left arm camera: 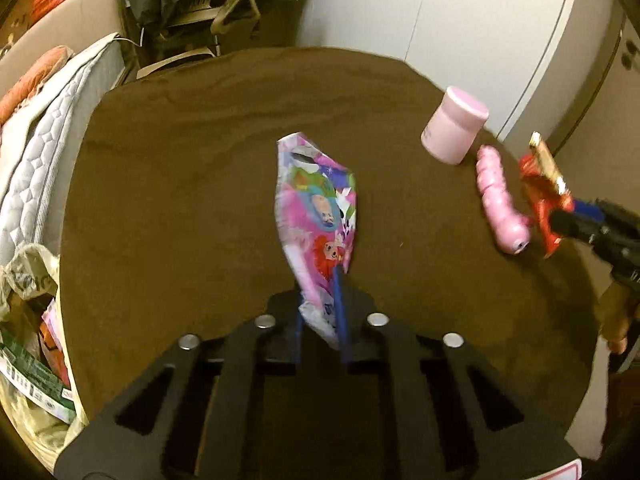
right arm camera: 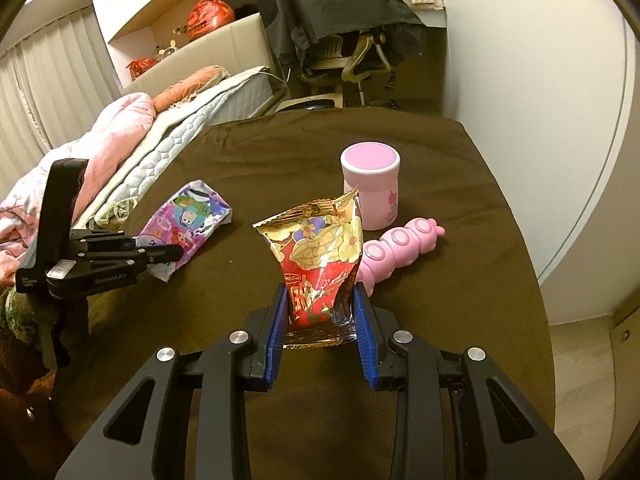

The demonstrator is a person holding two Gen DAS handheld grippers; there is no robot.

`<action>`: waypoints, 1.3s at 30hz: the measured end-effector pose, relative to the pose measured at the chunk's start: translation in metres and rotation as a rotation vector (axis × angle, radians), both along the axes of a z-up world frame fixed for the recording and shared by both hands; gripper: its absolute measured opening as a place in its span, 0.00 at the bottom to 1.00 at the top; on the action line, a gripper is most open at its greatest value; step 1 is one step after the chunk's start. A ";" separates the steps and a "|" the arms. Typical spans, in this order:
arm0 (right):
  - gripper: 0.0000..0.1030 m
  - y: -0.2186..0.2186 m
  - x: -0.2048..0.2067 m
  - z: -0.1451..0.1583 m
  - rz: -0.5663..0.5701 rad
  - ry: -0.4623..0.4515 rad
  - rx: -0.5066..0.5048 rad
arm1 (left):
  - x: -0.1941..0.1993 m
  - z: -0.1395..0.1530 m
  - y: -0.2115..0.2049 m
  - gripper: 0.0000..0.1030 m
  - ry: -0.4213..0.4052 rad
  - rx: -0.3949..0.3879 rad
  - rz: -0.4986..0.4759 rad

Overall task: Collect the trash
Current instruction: 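Grasp the pink tissue pack with the left tool while the right grasps the red-gold wrapper, then carry the tissue pack and wrapper into the yellow bag and open both tools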

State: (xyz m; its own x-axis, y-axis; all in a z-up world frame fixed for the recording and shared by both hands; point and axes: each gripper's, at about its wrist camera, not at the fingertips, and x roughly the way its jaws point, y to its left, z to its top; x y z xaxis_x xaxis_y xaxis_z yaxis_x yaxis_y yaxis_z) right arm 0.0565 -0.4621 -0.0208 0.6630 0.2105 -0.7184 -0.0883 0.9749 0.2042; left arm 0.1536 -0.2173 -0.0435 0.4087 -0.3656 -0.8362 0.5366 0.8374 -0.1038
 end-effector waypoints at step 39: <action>0.29 0.276 0.081 0.060 0.444 -0.076 -0.061 | -0.038 0.041 0.323 0.10 0.018 -0.180 0.491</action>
